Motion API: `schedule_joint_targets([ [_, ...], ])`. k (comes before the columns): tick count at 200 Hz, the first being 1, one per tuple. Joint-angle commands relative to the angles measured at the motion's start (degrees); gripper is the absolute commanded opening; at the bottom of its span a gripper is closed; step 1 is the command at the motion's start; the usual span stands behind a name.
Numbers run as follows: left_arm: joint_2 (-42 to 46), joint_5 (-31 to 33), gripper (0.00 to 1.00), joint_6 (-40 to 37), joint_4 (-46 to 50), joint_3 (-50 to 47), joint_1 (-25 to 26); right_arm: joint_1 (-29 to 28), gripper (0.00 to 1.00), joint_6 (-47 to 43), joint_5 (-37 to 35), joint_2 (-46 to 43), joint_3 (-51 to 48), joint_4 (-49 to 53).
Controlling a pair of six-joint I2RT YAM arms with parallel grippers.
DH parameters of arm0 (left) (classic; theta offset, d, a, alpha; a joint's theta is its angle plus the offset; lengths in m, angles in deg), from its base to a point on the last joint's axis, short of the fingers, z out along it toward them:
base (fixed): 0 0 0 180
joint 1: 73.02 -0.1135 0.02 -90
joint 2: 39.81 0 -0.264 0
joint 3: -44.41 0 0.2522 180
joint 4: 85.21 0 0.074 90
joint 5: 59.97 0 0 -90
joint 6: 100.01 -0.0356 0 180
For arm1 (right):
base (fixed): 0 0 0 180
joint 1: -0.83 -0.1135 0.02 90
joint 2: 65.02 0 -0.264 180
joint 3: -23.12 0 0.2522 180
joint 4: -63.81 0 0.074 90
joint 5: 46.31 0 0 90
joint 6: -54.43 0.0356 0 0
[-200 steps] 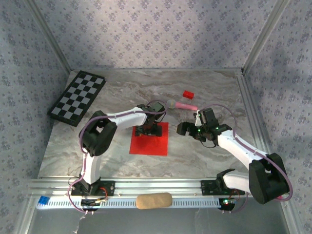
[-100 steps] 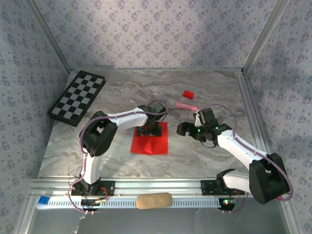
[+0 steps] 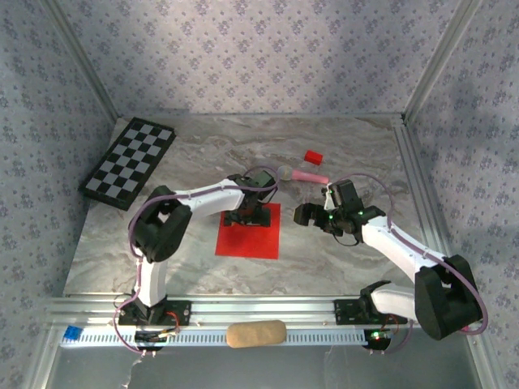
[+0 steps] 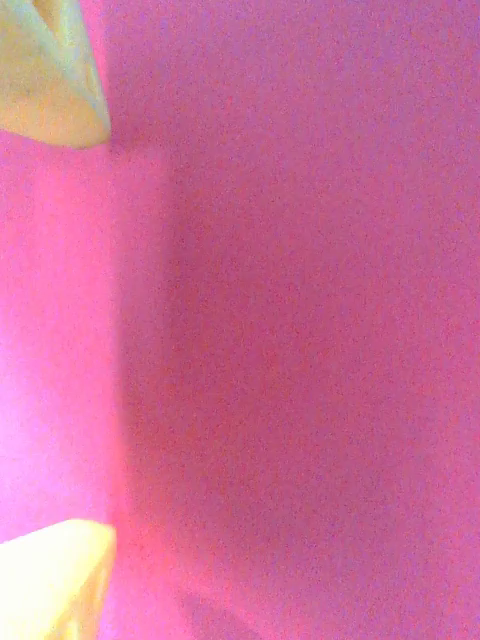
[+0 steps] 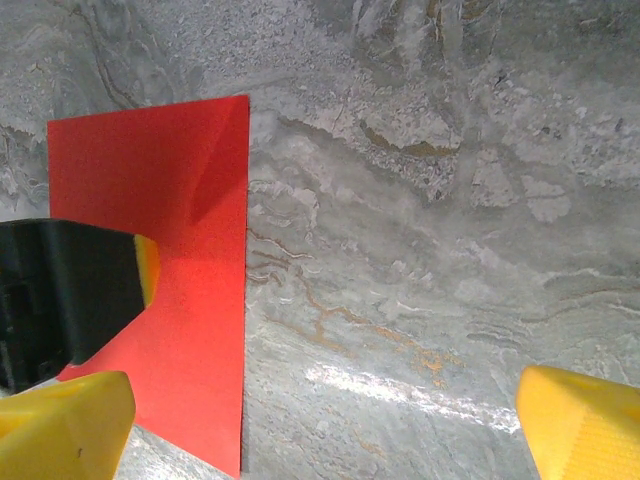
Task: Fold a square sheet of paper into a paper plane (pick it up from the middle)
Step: First fold the square sheet of paper in half at the center of the table.
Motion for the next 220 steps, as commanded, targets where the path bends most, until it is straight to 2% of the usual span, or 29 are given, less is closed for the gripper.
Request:
schedule_joint_targets([
  [1, 3.5, -0.6, 0.96, 1.1, 0.7, -1.0, 0.6, -0.4, 1.0, -0.5, -0.7, -1.0, 1.2, 1.2],
  [86, -1.7, -3.2, 0.96, 1.7, -1.0, -2.7, 0.8, -0.4, 1.0, -0.6, -1.0, -0.9, 0.9, 1.3],
  [172, -5.5, -0.9, 0.91, 1.5, 0.0, -3.0, 1.8, -0.6, 1.0, -0.5, -1.2, -0.9, 0.8, 1.4],
  [196, -4.3, -0.8, 0.86, 1.1, -0.5, -2.7, 1.9, -0.6, 1.0, -0.4, -1.2, -0.9, 0.7, 1.5],
  [220, -2.4, -0.2, 0.73, 0.8, -1.3, -2.6, 1.9, -0.6, 1.0, -0.4, -1.2, -0.9, 1.0, 1.6],
])
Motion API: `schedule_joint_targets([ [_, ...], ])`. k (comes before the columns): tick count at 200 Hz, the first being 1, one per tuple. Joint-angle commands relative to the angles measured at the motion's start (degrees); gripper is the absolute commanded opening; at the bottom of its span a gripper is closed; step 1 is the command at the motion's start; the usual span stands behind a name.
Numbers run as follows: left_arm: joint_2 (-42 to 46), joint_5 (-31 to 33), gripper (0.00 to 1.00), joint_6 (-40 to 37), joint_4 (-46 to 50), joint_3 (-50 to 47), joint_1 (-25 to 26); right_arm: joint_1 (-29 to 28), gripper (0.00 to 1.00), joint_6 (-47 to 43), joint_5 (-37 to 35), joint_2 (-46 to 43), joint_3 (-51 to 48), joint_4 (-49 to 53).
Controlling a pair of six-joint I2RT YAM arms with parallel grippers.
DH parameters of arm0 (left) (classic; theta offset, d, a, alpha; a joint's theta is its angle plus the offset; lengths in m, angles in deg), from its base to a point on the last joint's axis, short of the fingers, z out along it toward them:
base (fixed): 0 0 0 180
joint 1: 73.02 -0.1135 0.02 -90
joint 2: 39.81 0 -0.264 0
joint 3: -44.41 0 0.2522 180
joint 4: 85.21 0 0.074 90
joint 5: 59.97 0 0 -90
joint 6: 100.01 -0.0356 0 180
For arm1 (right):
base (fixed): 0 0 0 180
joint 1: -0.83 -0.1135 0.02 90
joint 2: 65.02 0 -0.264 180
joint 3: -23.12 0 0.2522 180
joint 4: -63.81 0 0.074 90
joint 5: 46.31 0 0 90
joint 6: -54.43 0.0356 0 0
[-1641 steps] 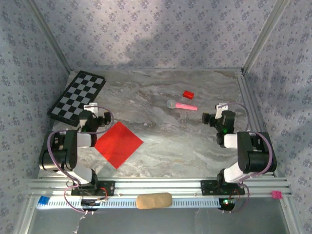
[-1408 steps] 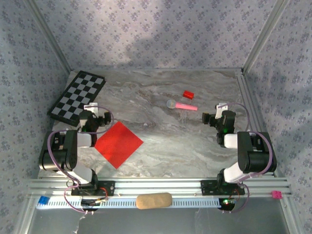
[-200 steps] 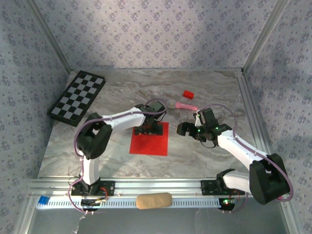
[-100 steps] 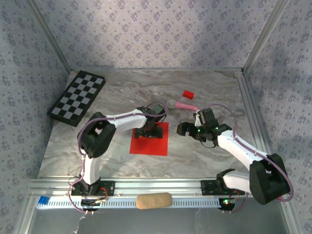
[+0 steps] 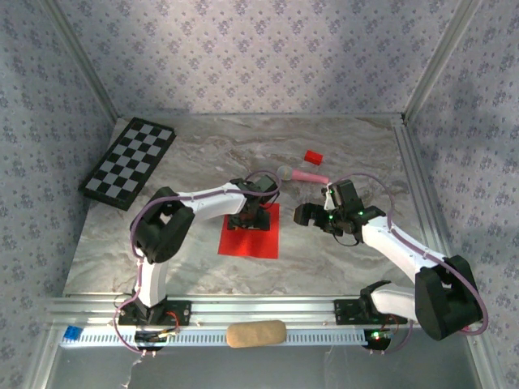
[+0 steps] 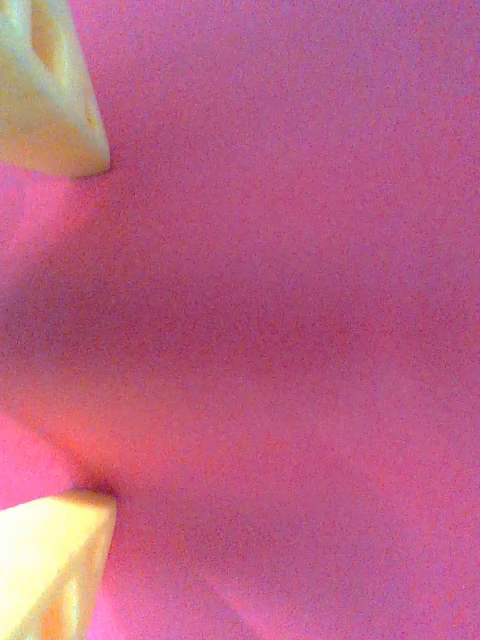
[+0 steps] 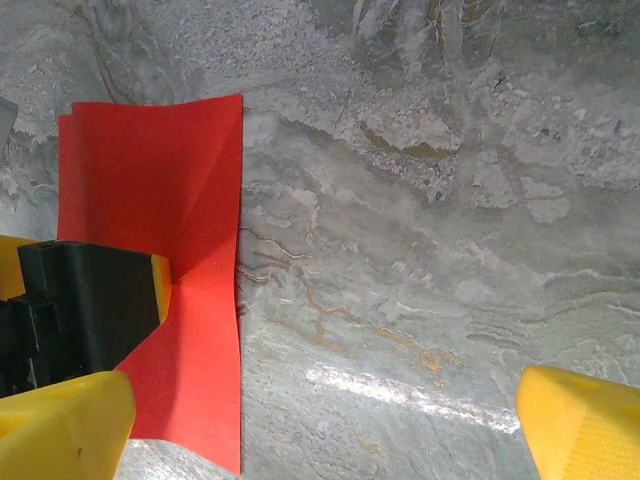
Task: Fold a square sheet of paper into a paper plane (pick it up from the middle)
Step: First fold the square sheet of paper in half at the center of the table.
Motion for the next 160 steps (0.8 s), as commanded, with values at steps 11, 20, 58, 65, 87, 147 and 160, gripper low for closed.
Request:
schedule_joint_targets([
  [11, -0.4, 0.6, 0.67, -0.3, 0.4, -0.9, 0.4, -0.5, 1.0, -0.2, -1.2, -0.8, 1.0, 1.6],
  [20, 0.1, 0.9, 0.64, -0.4, 0.3, -0.8, 0.4, -0.6, 1.0, -0.2, -1.1, -0.9, 1.2, 1.7],
  [58, 1.6, 0.9, 0.57, -0.7, 0.1, 0.1, 0.4, -0.7, 1.0, 0.7, -1.9, -0.9, 1.2, 1.6],
  [65, 2.0, 0.8, 0.56, -0.7, -0.2, 0.0, 0.5, -0.7, 1.0, 1.0, -2.2, -1.1, 1.2, 1.5],
  [87, 3.7, 0.9, 0.54, -0.9, -1.1, -0.5, 0.4, -0.9, 1.0, 1.9, -3.0, -1.6, 1.0, 1.3],
  [147, 5.7, -0.3, 0.42, -1.3, -1.7, -1.3, -0.2, -1.3, 1.0, 5.1, -8.6, -6.3, -0.4, 0.5],
  [160, 6.2, -0.9, 0.41, -1.5, -1.6, -1.1, -0.3, -1.2, 1.0, 5.6, -9.5, -7.5, -0.9, 0.5],
])
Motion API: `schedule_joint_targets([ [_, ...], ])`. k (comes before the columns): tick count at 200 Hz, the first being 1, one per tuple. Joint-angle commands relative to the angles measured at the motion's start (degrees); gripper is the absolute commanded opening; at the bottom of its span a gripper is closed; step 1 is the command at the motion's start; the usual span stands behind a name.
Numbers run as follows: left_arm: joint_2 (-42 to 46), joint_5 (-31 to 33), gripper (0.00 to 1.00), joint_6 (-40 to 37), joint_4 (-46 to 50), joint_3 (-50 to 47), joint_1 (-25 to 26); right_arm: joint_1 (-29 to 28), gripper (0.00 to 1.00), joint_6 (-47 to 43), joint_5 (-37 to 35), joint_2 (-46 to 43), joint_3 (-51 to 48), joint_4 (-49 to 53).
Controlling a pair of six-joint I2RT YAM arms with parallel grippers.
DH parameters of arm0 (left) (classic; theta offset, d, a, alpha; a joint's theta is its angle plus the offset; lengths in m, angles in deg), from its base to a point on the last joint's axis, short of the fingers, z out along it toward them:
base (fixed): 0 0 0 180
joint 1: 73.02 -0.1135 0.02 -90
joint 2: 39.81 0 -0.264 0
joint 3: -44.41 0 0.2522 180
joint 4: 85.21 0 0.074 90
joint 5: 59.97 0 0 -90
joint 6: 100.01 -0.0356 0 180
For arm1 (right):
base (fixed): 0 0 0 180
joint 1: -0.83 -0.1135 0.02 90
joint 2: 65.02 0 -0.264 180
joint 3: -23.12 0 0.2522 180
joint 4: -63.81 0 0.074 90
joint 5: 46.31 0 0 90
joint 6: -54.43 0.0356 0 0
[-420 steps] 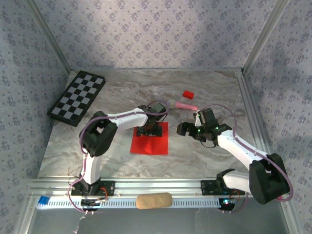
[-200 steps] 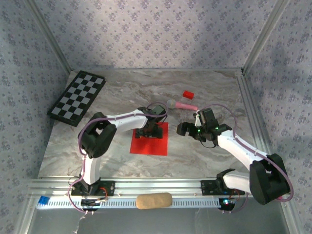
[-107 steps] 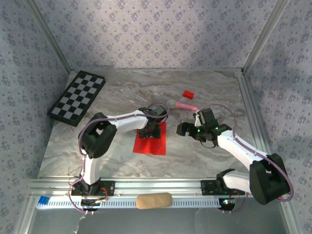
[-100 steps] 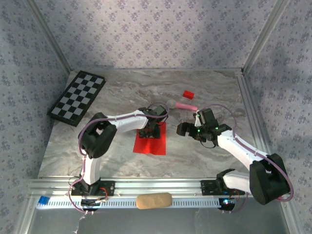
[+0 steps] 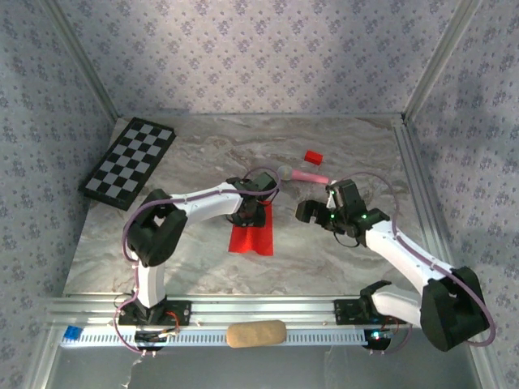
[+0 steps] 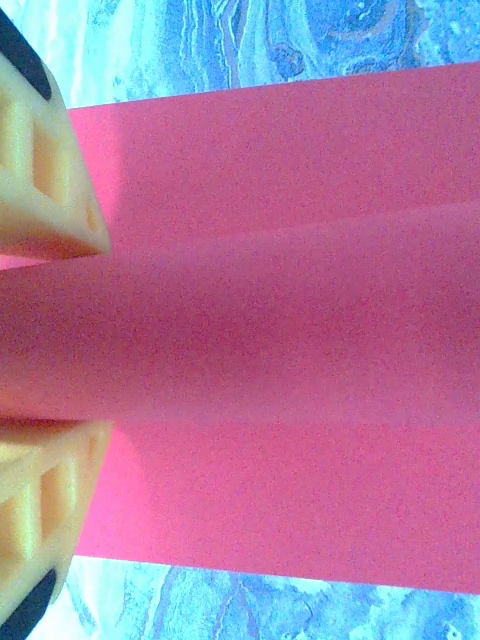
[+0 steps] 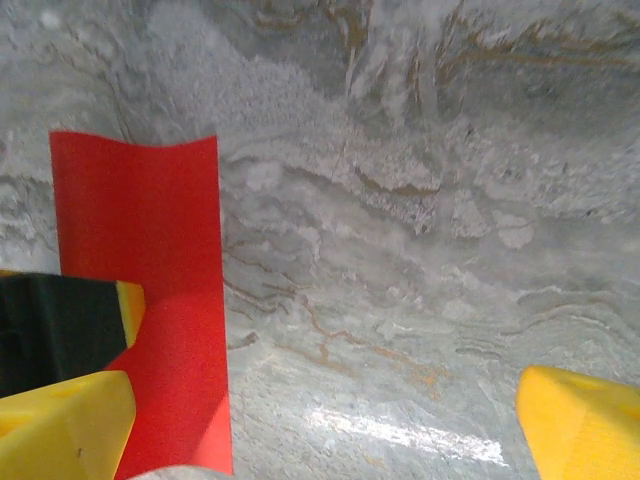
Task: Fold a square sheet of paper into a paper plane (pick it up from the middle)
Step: First fold the square sheet of paper in half at the center of the table.
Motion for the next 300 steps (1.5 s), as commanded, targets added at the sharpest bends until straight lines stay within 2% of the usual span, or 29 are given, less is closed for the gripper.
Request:
schedule_joint_targets([
  [1, 2.9, -1.0, 0.4, -0.5, 0.3, -0.3, -0.3, -0.2, 1.0, 2.3, -3.8, -2.7, -0.9, 0.4],
  [11, 3.6, -1.5, 0.37, -0.5, 0.2, -0.1, -0.5, -0.1, 1.0, 2.5, -3.8, -3.4, -1.1, 0.2],
  [53, 8.3, -7.5, 0.37, -1.1, -3.5, -0.4, -2.1, 0.8, 1.0, 2.7, -2.2, -3.7, -1.1, 0.0],
  [71, 10.7, -13.0, 0.37, -0.6, -6.8, -1.6, -3.8, 1.6, 1.0, 3.3, -1.3, -3.6, -1.3, -0.7],
  [94, 13.9, -24.0, 0.38, 1.9, -15.4, -5.5, -7.1, 3.0, 1.0, 4.1, 0.7, -3.7, -1.5, -2.0],
  [133, 16.3, -32.9, 0.38, 4.1, -24.7, -10.1, -10.3, 4.4, 1.0, 5.9, 3.6, -3.5, -2.1, -5.3],
  [185, 13.8, -36.3, 0.39, 5.7, -31.2, -13.9, -10.2, 4.5, 1.0, 7.7, 3.0, -3.3, -2.2, -8.0],
  [226, 12.6, -39.3, 0.39, 8.2, -40.2, -18.8, -10.2, 4.3, 1.0, 7.4, 4.6, -4.2, -4.1, -9.4],
  [258, 10.2, -40.6, 0.39, 8.2, -41.8, -20.1, -10.2, 3.4, 1.0, 7.4, 5.7, -4.3, -6.5, -12.3],
  [300, 11.9, -39.1, 0.39, 7.3, -43.6, -23.2, -10.3, 2.8, 1.0, 7.6, 4.2, -6.3, -9.9, -15.7],
])
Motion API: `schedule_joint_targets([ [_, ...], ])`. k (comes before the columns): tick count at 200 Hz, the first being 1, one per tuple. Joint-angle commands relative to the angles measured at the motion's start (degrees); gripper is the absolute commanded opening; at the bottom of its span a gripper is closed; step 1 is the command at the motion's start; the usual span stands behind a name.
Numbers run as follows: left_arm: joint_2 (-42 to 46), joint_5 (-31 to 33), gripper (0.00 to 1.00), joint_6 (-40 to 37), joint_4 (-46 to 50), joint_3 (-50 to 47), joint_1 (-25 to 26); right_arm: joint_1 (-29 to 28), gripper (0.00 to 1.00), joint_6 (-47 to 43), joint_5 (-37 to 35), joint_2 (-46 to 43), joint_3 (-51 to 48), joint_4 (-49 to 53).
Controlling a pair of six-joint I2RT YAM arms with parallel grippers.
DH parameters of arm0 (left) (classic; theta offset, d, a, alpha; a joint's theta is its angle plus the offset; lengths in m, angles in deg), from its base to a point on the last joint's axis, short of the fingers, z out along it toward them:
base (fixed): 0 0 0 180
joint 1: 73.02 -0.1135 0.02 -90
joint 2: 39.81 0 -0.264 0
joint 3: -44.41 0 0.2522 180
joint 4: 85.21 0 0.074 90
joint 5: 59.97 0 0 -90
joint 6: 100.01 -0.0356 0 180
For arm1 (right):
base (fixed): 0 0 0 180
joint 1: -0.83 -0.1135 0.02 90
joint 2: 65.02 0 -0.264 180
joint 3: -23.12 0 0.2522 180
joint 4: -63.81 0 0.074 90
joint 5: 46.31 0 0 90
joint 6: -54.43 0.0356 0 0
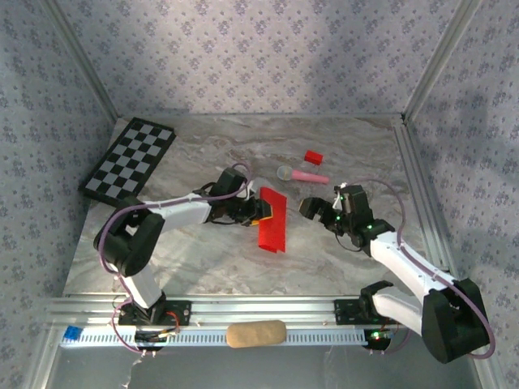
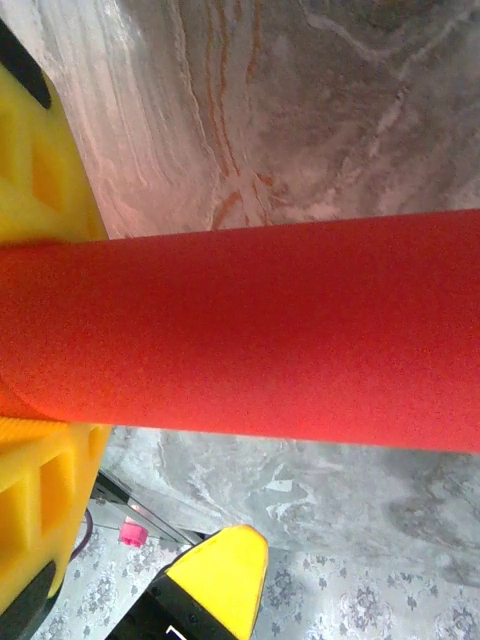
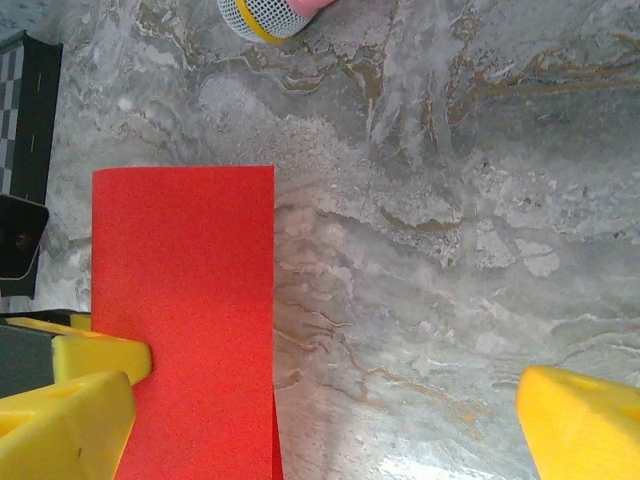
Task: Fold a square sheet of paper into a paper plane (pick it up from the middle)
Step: First fold the square sheet of paper in half at the center of the table.
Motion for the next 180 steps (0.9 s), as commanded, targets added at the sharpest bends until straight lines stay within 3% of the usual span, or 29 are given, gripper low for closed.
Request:
schedule_joint_targets([
  [1, 1.3, -0.4, 0.39, -0.4, -3.5, -1.4, -0.1, -0.3, 1.0, 0.7, 0.1, -2.2, -2.1, -3.7],
  [91, 1.0, 1.9, 0.4, 1.3, -8.6, -5.7, -0.1, -2.1, 1.0, -4.2, 6.9, 0.2, -1.1, -2.4],
  [180, -0.4, 5.7, 0.4, 0.4, -5.9, -5.5, -0.2, -4.3, 0.99, -3.0, 4.3, 4.9, 0.1, -3.4],
])
